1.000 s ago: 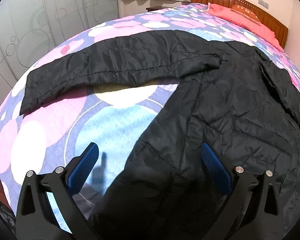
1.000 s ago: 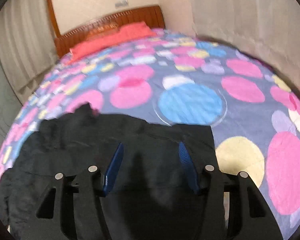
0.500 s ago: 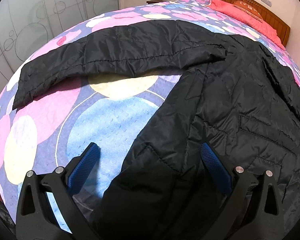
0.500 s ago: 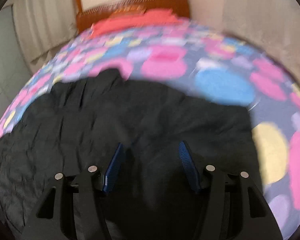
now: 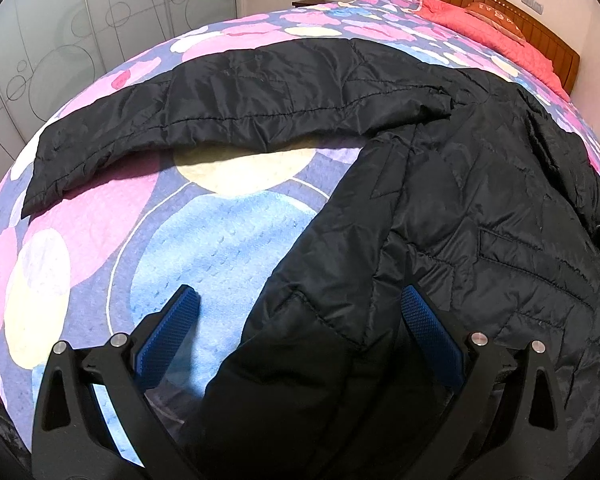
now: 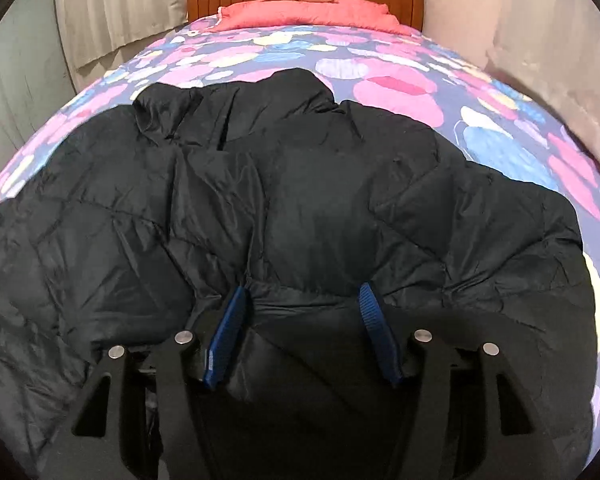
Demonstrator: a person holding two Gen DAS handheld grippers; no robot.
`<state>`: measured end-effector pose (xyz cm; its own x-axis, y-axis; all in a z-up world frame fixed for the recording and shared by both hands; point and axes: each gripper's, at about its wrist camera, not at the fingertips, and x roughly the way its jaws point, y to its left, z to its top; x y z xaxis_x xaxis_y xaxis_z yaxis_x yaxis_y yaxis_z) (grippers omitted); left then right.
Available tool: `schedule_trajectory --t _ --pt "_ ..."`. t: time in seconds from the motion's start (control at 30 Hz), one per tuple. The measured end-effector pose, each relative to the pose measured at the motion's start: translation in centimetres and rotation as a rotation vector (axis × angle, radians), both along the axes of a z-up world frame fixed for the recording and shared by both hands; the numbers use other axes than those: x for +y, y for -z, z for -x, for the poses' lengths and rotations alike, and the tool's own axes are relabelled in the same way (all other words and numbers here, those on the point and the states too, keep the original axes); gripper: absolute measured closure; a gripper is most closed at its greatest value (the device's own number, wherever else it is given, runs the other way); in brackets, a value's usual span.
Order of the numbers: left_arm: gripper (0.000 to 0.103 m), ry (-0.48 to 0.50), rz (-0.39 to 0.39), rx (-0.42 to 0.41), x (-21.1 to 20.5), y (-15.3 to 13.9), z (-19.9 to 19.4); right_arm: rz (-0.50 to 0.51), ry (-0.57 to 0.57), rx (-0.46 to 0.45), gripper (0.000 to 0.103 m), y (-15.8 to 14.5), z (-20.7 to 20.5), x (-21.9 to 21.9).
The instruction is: Fold large clothes
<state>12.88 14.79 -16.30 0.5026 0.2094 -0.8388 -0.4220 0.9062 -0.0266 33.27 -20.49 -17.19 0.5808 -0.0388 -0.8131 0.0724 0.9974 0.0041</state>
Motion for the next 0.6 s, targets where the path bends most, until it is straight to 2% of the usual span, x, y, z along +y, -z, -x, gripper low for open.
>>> schedule_trajectory --t 0.13,0.3,0.43,0.53,0.6 --pt "0.002 0.0 0.011 -0.003 0.1 0.1 0.0 -0.062 0.029 -0.052 0.043 -2.6 2.7 -2.4" --pt "0.002 0.0 0.012 -0.003 0.1 0.1 0.0 -0.025 0.139 -0.113 0.043 -4.2 5.4 -6.6" --pt "0.002 0.005 0.014 -0.003 0.1 0.0 0.0 -0.02 0.187 -0.068 0.043 -2.0 4.9 -9.0" --pt "0.002 0.018 0.046 -0.009 0.4 -0.4 0.3 0.022 0.177 -0.06 0.041 0.0 4.5 -8.8" --pt "0.002 0.023 0.076 -0.03 0.8 -1.0 0.7 0.048 0.176 -0.061 0.04 0.0 4.5 -8.3"
